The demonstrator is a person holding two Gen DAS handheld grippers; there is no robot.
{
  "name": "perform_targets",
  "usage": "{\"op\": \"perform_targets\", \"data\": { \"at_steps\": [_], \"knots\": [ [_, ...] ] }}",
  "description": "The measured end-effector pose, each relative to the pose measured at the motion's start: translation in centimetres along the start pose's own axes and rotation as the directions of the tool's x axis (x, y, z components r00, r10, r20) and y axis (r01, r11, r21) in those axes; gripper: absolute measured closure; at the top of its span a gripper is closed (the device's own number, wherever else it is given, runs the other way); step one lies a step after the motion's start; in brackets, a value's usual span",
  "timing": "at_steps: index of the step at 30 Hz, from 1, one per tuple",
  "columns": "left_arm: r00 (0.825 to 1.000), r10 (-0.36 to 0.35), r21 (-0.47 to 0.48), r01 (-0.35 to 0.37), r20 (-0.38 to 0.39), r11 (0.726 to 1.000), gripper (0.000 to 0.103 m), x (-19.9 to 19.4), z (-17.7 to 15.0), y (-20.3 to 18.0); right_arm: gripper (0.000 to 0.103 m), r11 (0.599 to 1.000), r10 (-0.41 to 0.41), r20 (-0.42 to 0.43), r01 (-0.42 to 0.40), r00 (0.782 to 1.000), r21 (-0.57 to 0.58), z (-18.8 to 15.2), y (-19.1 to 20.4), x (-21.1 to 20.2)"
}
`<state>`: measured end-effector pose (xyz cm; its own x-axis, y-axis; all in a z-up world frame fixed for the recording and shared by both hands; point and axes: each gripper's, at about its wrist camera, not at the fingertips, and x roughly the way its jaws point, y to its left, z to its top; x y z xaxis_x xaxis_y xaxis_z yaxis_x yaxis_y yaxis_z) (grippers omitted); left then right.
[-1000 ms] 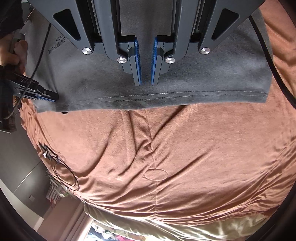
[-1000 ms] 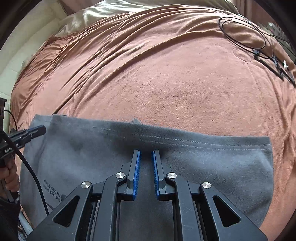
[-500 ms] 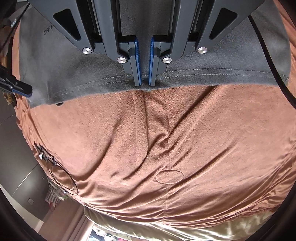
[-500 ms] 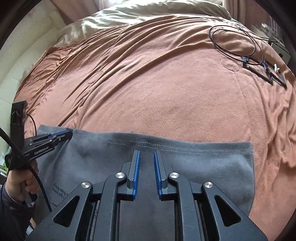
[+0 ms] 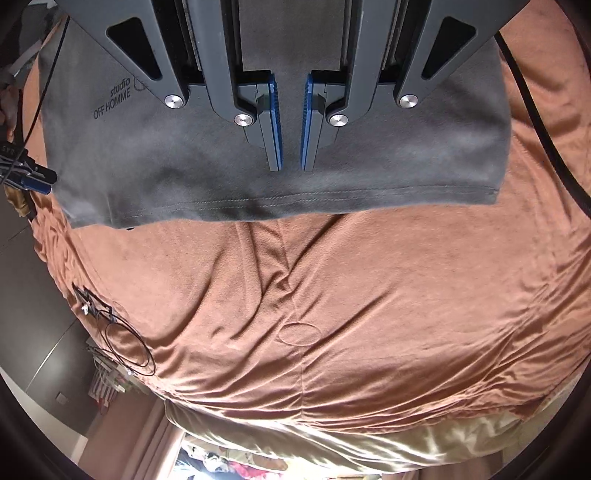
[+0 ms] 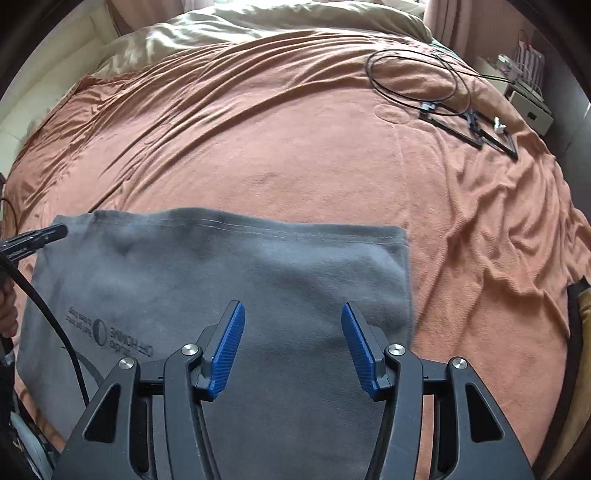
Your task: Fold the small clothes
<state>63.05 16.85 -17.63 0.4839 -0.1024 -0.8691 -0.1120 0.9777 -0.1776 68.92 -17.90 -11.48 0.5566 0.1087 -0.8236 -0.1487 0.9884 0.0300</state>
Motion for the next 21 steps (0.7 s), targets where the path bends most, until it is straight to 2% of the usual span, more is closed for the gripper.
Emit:
{"op": "perform_targets", "data": {
  "at_steps": [8,13,21],
  "knots": [
    [0.999,0.050,-0.072,-0.049,0.007,0.996,0.092,-3.3,-3.3,4.1,0.084,0.996,-0.068,-0.025,0.069,0.997,0.059,-0.2,-2.0,3.3],
    [0.998,0.064,-0.117,-0.063,0.011,0.991,0.092,-5.3,-5.9,6.4,0.085,0.992,-0.112,0.000,0.112,0.994,0.066,0.0,-1.4,2.8],
    [0.999,0.042,-0.181,-0.039,0.013,0.983,0.092,-7.6,-10.4,8.7,0.084,0.998,-0.041,-0.013,0.042,0.999,0.049,-2.7,-0.8,-1.4]
  ]
}}
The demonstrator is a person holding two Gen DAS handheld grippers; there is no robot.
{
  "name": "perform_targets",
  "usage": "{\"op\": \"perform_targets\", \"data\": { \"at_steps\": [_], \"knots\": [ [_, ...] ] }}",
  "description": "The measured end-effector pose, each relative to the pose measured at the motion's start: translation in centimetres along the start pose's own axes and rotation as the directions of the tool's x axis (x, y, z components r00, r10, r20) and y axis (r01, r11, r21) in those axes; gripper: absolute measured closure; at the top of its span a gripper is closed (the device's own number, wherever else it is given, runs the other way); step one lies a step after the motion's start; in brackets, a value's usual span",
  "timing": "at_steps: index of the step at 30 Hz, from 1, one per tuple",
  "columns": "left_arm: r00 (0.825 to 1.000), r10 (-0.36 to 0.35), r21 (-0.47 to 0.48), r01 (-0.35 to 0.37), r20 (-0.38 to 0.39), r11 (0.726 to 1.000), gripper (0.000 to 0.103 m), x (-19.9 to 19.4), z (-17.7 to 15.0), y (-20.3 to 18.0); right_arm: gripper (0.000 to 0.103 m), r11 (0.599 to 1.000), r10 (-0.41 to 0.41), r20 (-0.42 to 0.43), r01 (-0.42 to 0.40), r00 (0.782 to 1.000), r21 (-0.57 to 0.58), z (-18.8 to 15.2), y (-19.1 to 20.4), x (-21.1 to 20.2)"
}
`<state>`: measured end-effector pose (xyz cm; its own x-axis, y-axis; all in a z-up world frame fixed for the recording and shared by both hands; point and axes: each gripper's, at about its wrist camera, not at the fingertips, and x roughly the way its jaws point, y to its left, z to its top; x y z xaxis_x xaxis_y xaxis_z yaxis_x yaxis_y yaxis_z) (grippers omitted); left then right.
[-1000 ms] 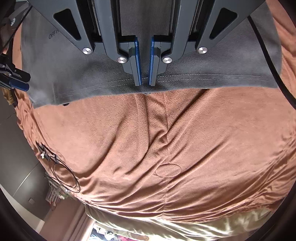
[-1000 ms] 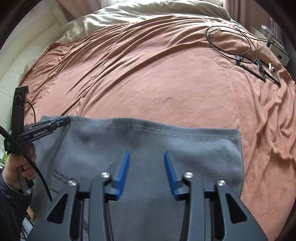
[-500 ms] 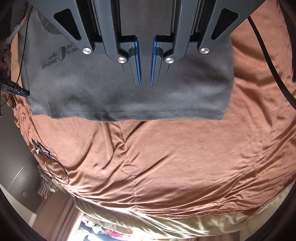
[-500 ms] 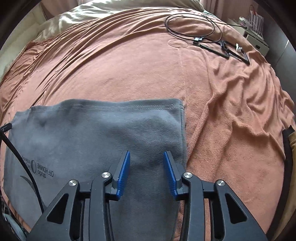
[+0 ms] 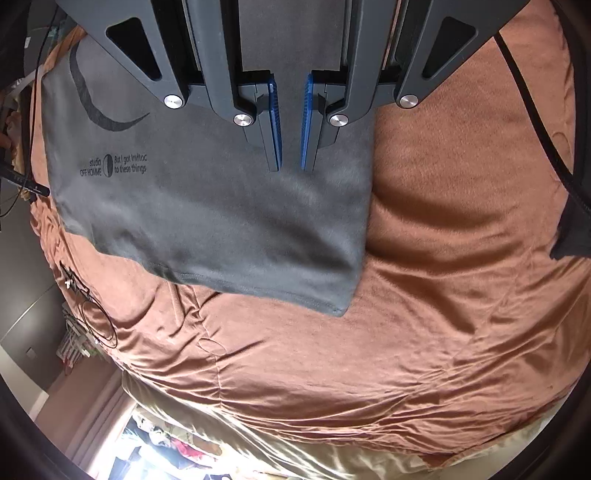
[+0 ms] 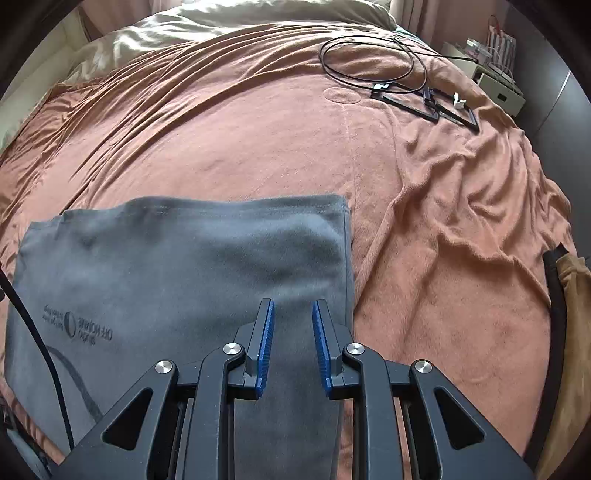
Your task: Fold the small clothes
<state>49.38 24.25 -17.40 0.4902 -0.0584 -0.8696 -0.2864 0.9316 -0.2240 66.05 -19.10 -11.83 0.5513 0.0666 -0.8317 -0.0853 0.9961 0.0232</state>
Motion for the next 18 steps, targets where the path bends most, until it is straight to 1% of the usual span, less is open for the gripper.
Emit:
{"op": "perform_targets", "data": {
  "at_steps": [5,6,7,9,10,14,16,18],
  "knots": [
    [1.000,-0.019,0.009,0.019,0.002,1.000,0.092,-1.4,-3.0,0.4,0.084,0.999,0.043,-0.025,-0.043,0.999,-0.005,-3.7,0.5,-2.4],
    [1.000,-0.022,0.016,0.022,0.005,1.000,0.092,-1.8,-3.7,0.2,0.083,0.999,0.053,-0.029,-0.053,0.998,-0.008,-4.4,0.6,-2.7],
    [1.000,-0.026,0.022,0.026,0.007,0.999,0.092,-2.1,-4.4,0.1,0.080,0.998,0.063,-0.033,-0.064,0.997,-0.009,-4.9,0.4,-3.0],
    [0.999,-0.038,0.029,0.038,0.007,0.999,0.092,-2.7,-5.8,-0.1,0.066,0.997,0.072,-0.036,-0.072,0.997,-0.006,-6.7,0.3,-3.7],
    [0.999,-0.043,0.033,0.043,0.009,0.999,0.092,-2.9,-6.5,-0.2,0.064,0.997,0.071,-0.031,-0.072,0.997,-0.011,-7.5,0.4,-4.2],
    [0.999,-0.041,0.060,0.041,0.007,0.997,0.092,-3.5,-9.3,-0.8,0.064,0.996,0.079,-0.016,-0.080,0.997,-0.029,-11.3,0.8,-6.1],
    [0.998,-0.055,0.059,0.055,-0.002,0.997,0.092,-3.5,-10.7,-1.0,0.064,0.995,0.086,-0.009,-0.086,0.996,-0.040,-13.1,1.2,-6.5],
    [0.999,-0.042,0.058,0.042,-0.002,0.997,0.092,-3.6,-11.9,-0.9,0.064,0.995,0.085,-0.007,-0.086,0.996,-0.047,-14.8,1.6,-6.6]
  ]
}}
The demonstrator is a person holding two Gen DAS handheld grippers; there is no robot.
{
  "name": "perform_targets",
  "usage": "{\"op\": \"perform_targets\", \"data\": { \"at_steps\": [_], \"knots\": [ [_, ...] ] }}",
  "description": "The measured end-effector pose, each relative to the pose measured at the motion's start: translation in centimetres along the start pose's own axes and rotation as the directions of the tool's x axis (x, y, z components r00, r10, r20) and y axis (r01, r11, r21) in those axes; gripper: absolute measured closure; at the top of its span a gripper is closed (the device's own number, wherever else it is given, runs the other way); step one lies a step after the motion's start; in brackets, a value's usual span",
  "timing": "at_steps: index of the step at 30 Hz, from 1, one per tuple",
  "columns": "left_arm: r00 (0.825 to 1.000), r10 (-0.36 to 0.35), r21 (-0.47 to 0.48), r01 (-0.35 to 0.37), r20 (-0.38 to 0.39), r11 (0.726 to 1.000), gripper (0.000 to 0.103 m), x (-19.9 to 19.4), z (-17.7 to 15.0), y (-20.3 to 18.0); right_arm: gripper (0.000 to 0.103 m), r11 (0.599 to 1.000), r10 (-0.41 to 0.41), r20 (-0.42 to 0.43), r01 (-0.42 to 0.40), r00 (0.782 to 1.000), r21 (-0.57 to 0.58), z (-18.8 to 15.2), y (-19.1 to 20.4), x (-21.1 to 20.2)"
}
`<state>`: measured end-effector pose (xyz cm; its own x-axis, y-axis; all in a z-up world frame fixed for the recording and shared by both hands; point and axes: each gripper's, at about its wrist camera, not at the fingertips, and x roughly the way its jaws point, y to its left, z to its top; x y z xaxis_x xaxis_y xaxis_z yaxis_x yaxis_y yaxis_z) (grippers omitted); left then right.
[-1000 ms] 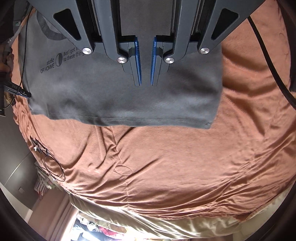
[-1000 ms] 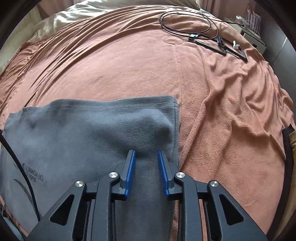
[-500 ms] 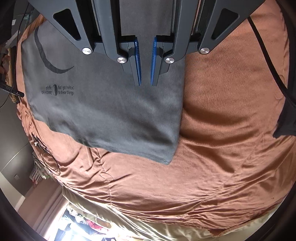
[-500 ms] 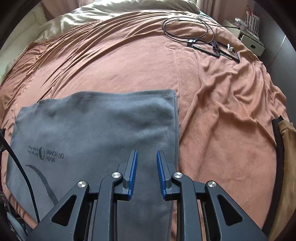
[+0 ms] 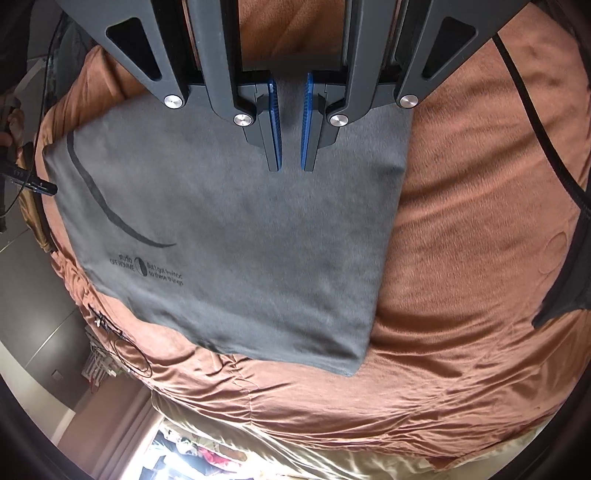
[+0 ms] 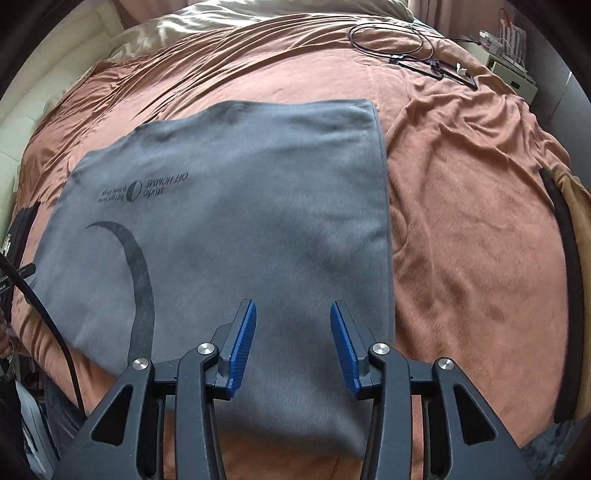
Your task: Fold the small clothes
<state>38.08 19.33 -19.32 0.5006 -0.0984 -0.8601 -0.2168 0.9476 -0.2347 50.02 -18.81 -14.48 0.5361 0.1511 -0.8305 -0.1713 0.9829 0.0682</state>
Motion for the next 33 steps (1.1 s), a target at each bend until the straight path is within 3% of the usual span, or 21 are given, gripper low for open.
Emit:
{"op": "perform_targets", "data": {
  "at_steps": [6,9,17,20,23,25,28,33],
  "knots": [
    [0.998,0.061,-0.044,-0.062,-0.011,0.997,0.092,0.9,-2.9,1.5,0.064,1.000,-0.026,0.012,0.026,1.000,-0.010,-4.0,-0.1,0.6],
    [0.999,0.033,-0.097,-0.030,0.024,0.995,0.092,0.6,-3.8,2.8,0.064,1.000,-0.021,0.036,0.021,0.999,0.010,-5.2,-0.8,0.1],
    [0.998,0.052,-0.167,-0.044,0.046,0.985,0.092,-1.5,-5.6,4.7,0.064,0.997,-0.006,0.057,0.002,0.998,0.074,-7.8,-1.9,-1.5],
    [0.998,0.004,-0.224,0.009,0.057,0.975,0.092,-2.4,-6.5,5.5,0.064,0.994,0.012,0.077,-0.020,0.997,0.104,-8.7,-2.3,-2.4],
    [0.996,-0.029,-0.270,0.050,0.080,0.962,0.091,-3.5,-7.3,6.1,0.064,0.981,0.071,0.108,-0.089,0.992,0.170,-10.0,-3.2,-3.5],
    [0.993,-0.061,-0.300,0.088,0.096,0.950,0.082,-3.9,-7.8,6.5,0.064,0.966,0.116,0.128,-0.141,0.985,0.216,-11.0,-4.2,-3.8],
    [0.989,-0.099,-0.348,0.132,0.111,0.928,0.070,-4.0,-8.1,7.1,0.064,0.929,0.196,0.157,-0.234,0.968,0.286,-12.4,-5.8,-3.9],
    [0.984,-0.131,-0.408,0.168,0.118,0.897,0.061,-3.5,-8.5,7.9,0.063,0.845,0.303,0.206,-0.363,0.930,0.394,-14.3,-8.7,-2.7]
  ]
}}
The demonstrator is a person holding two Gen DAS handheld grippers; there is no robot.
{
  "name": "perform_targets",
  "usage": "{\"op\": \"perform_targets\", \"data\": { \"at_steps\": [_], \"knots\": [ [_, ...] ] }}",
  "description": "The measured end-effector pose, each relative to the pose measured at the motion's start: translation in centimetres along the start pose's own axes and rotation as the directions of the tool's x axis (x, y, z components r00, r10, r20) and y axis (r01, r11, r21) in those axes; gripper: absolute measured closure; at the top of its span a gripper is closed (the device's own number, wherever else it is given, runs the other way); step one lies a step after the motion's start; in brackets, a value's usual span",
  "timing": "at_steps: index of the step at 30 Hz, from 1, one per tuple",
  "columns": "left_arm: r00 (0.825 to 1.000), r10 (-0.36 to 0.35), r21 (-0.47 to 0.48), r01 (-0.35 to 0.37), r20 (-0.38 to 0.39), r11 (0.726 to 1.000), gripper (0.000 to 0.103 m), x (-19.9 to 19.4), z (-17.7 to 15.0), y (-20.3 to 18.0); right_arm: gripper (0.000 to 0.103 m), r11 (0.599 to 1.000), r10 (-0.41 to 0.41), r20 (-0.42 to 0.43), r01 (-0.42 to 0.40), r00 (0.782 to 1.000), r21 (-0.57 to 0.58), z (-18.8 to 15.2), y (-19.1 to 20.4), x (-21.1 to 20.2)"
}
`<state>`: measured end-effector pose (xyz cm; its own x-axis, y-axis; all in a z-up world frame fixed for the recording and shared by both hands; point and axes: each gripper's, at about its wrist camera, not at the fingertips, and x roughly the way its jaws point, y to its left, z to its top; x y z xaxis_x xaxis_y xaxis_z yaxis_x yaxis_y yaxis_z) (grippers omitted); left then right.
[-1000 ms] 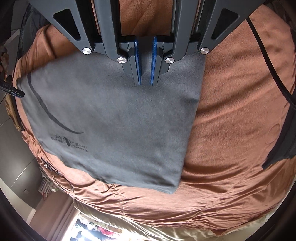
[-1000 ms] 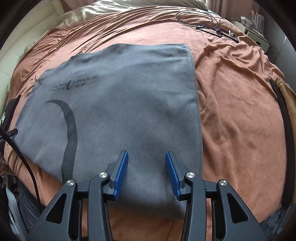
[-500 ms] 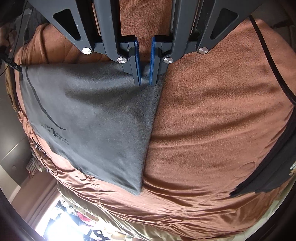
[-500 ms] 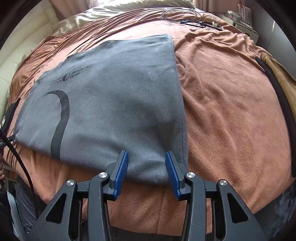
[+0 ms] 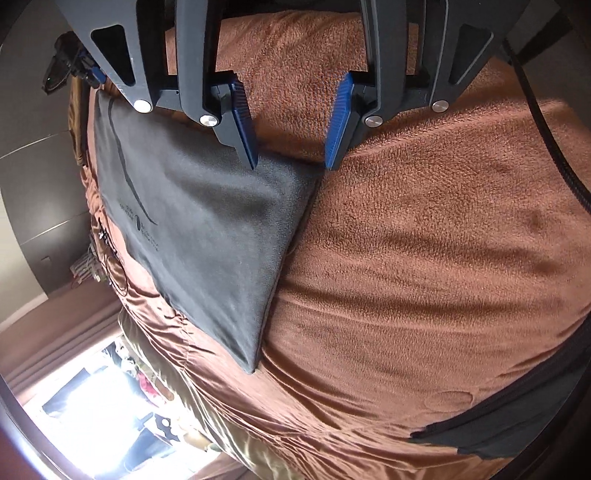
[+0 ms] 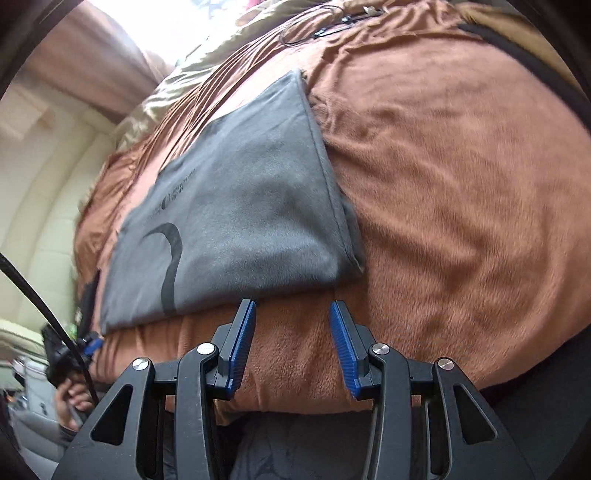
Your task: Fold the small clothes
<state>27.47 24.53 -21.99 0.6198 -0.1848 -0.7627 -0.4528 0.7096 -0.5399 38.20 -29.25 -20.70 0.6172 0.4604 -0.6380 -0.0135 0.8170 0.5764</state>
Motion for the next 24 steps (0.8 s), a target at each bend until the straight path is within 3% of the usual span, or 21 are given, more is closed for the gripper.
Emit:
{"op": "perform_targets", "data": {
  "at_steps": [8,17,24],
  "knots": [
    [0.999,-0.047,-0.095,0.048,0.006,0.994,0.059,1.5,0.3,1.0,0.063,0.978,0.133,0.051,-0.140,0.990,0.153,-0.3,-4.1,0.4],
    [0.995,-0.102,-0.163,0.104,0.020,0.981,0.059,2.0,1.1,1.4,0.063,0.919,0.272,0.113,-0.293,0.956,0.264,-0.9,-7.3,1.1],
    [0.997,-0.045,-0.171,0.054,0.057,0.984,0.075,2.3,1.4,1.1,0.064,0.911,0.231,0.203,-0.285,0.952,0.297,-1.6,-7.7,1.3]
  ]
}}
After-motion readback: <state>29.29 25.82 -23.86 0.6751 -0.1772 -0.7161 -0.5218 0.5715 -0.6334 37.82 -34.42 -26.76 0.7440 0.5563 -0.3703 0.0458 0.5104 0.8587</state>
